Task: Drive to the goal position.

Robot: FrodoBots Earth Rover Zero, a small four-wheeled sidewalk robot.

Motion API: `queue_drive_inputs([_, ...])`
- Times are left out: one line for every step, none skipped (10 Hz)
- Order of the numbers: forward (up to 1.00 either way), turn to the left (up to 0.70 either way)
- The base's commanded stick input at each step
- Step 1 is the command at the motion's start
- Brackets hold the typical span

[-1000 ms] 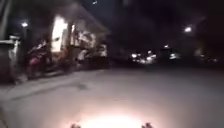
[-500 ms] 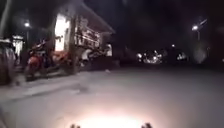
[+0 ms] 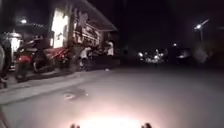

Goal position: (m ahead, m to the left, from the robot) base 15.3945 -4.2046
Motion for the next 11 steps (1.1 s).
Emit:
queue_drive_inputs([0.7,-0.25])
queue_drive_inputs([0.7,-0.21])
queue_drive_inputs([0.7,-0.16])
queue_drive_inputs([0.7,-0.11])
queue_drive_inputs([0.7,-0.06])
queue_drive_inputs([0.7,-0.02])
queue_drive_inputs([0.7,0.0])
queue_drive_inputs([0.7,0.0])
queue_drive_inputs([0.7,0.0])
queue_drive_inputs([0.7,0.0])
queue_drive_inputs([0.7,0.0])
